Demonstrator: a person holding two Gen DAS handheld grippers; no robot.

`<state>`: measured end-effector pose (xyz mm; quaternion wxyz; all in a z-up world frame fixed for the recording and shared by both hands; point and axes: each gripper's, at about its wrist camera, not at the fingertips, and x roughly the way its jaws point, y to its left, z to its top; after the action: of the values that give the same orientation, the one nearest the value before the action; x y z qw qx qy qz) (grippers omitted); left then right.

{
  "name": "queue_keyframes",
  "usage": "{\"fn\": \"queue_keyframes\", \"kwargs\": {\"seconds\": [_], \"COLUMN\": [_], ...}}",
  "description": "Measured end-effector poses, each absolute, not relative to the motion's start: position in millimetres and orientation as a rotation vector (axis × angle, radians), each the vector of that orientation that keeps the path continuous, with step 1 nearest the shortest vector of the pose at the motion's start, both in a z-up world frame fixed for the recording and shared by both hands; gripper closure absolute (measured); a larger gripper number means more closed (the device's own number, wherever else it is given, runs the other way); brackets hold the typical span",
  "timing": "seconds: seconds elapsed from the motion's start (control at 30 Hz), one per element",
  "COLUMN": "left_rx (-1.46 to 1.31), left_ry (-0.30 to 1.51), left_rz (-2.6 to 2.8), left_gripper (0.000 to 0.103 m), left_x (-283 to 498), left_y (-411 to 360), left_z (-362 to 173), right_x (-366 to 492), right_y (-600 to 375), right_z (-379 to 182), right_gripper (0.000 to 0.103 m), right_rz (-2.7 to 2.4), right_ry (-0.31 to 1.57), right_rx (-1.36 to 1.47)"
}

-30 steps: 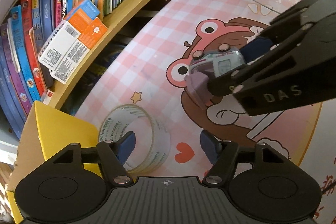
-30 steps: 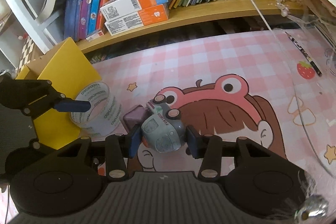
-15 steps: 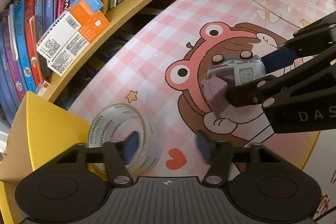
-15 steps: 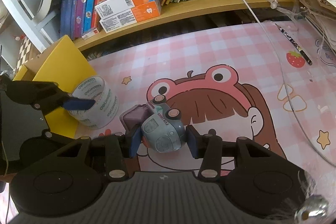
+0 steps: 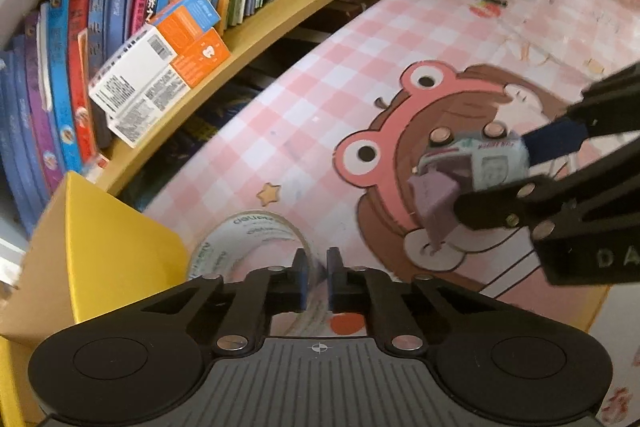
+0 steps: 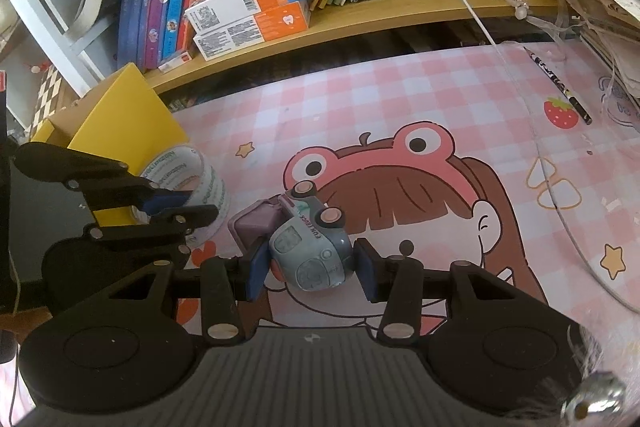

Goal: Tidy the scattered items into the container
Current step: 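Grasp the clear tape roll rim with the left gripper while the right lifts the car, then carry the tape roll and toy car into the box with both grippers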

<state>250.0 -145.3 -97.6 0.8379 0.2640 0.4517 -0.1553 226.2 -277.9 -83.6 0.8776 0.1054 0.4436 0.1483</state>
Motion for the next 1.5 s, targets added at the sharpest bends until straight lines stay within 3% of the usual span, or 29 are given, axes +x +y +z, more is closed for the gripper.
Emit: {"fn": "queue_keyframes", "kwargs": {"seconds": [0.73,1.5], "left_rx": [0.451,0.359], "left_ry": [0.760,0.634], "left_rz": [-0.440,-0.426], "left_gripper": [0.097,0.097], "left_x": [175.4,77.6], "left_y": [-148.8,-77.9], "left_z": [-21.5,27.8], "right_x": [163.9,71.3], "right_y": [-278.7,-223.7], "right_z": [-36.0,12.8], "right_gripper": [0.060,0.060], "right_rz": [0.249,0.224], "right_ry": [0.843,0.749], "right_rx": [0.173,0.110]}}
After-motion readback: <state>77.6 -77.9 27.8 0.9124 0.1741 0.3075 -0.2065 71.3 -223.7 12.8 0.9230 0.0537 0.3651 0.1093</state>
